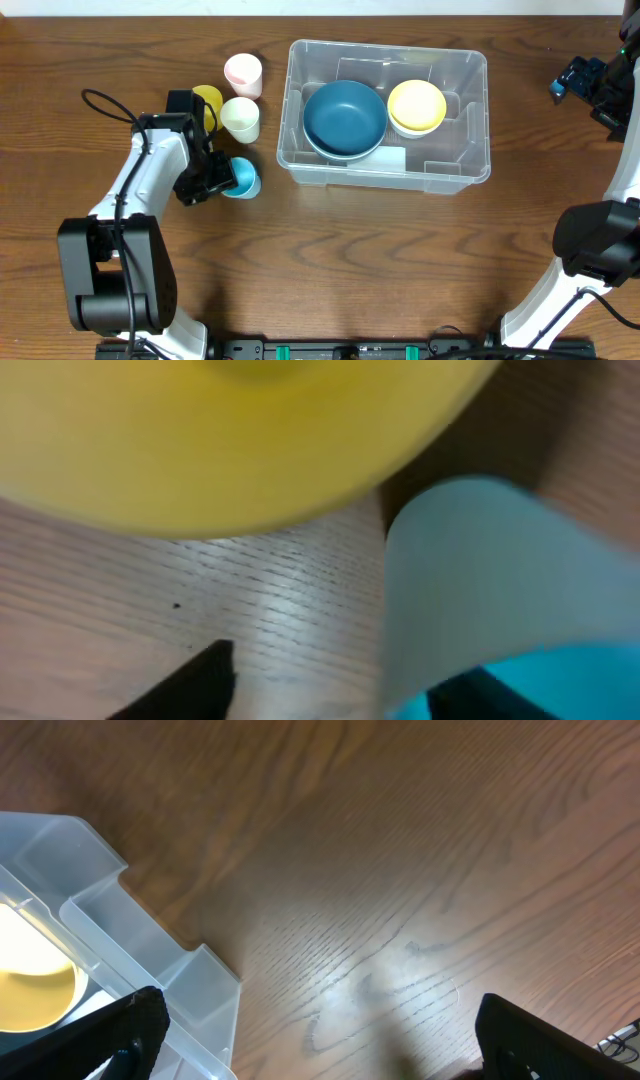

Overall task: Pack container
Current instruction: 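Move the left gripper to the light blue cup and grasp its rim, then lift the light blue cup and carry it right into the bin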

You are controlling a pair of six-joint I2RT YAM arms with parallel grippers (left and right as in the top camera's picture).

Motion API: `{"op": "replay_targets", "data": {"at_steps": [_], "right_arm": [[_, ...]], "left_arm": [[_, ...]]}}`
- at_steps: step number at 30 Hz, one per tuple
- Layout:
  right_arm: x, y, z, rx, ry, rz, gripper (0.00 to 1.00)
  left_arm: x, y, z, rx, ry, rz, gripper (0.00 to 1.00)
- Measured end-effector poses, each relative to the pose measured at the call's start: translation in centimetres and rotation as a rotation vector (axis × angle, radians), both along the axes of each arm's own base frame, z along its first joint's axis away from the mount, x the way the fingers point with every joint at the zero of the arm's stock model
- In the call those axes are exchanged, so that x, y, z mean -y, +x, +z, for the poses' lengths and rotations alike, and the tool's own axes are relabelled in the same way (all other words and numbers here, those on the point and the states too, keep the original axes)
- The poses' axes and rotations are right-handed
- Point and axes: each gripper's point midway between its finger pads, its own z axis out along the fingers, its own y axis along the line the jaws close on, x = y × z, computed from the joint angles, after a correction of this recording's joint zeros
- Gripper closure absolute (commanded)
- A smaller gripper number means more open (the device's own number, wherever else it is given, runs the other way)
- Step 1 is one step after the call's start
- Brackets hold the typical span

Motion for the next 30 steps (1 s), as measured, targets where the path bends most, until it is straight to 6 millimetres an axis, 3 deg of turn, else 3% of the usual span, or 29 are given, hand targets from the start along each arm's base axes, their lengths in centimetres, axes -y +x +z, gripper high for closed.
{"op": "replay_targets", "data": {"at_steps": [7,17,21,24,26,30], "right_arm": [[0.0,0.0,0.0,0.000,0.000,0.000,0.01],[0.0,0.0,0.0,0.000,0.000,0.000,0.01],[0.0,0.0,0.0,0.000,0.000,0.000,0.01],[0.0,0.0,0.0,0.000,0.000,0.000,0.01],[0.0,0.0,0.0,0.000,0.000,0.000,0.01],[0.0,0.0,0.0,0.000,0.000,0.000,0.01]], "left_arm": [[0.1,0.0,0.0,-0.001,-0.005,0.001,0.94],[0.7,-0.2,0.1,-0.007,-0.044,-0.001,0.94],[1.5,-1.5,0.9,-0.046,-0.085,0.001,0.94],[1.8,-1.7,3.3,-0.024,-0.106,0.000,0.94],[1.9,-1.1,6.2,0.044,-0.113,-0.004,0.94],[2.0,-0.2,14.2,0.257,-0.116,-0.013,0.94]]}}
